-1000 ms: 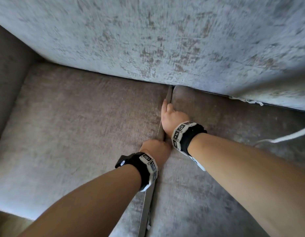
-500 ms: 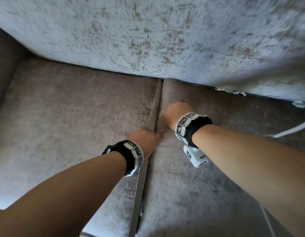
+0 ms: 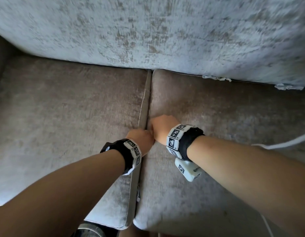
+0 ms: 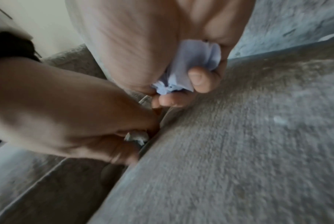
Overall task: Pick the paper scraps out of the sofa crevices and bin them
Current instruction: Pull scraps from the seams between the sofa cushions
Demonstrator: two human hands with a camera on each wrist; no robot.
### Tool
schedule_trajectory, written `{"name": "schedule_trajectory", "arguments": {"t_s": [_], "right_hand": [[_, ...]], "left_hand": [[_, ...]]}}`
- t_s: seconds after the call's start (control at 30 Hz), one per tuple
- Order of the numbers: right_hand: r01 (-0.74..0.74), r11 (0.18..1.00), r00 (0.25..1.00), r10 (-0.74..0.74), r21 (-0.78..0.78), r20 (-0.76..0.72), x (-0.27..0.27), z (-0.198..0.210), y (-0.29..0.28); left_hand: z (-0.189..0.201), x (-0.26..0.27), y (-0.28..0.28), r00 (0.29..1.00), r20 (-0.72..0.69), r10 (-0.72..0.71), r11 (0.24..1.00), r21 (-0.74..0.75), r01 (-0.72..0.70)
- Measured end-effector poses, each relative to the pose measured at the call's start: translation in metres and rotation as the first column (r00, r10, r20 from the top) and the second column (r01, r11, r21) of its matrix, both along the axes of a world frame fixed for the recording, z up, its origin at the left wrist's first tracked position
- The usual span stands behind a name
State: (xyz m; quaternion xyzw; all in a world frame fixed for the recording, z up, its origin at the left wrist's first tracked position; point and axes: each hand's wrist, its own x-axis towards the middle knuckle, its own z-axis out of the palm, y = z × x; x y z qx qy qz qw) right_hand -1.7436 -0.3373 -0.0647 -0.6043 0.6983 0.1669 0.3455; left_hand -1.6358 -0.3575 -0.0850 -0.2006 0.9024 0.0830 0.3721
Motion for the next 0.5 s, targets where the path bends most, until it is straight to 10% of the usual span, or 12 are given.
{"name": "schedule_trajectory", "arguments": {"t_s": [0.5], "right_hand": [[0.226, 0.973, 0.969, -0.228, -0.033, -0.093, -0.066, 0.018, 0.023]], "left_hand": [[-0.025, 0.001, 0.031, 0.988, 0.092, 0.123, 0.979, -0.172, -0.106]]}}
